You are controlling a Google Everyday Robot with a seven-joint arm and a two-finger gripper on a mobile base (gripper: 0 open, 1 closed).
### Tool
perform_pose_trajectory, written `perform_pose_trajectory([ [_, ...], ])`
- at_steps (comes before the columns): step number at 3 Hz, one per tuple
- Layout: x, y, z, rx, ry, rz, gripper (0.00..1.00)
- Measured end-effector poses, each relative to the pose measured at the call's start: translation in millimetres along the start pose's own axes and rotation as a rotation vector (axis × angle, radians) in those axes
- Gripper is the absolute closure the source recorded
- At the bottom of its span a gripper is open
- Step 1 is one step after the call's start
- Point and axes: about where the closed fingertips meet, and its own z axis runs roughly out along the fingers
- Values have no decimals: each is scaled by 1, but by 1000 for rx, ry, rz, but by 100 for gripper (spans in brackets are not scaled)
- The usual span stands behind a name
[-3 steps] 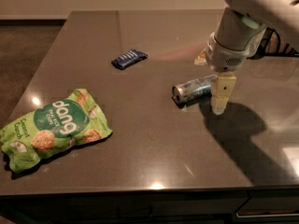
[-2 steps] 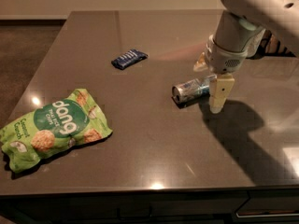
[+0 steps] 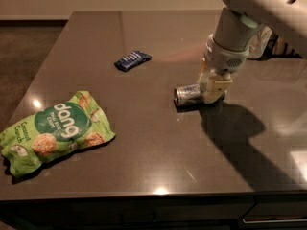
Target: Move redbull can near green rice chip bag
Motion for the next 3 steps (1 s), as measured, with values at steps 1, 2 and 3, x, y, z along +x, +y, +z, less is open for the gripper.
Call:
perform_pose_trajectory([
  [1, -24, 9, -6, -3, -8, -37, 85],
  [2, -56, 22, -10, -12, -20, -78, 100],
  [3, -90, 33, -8, -30, -50, -88, 100],
])
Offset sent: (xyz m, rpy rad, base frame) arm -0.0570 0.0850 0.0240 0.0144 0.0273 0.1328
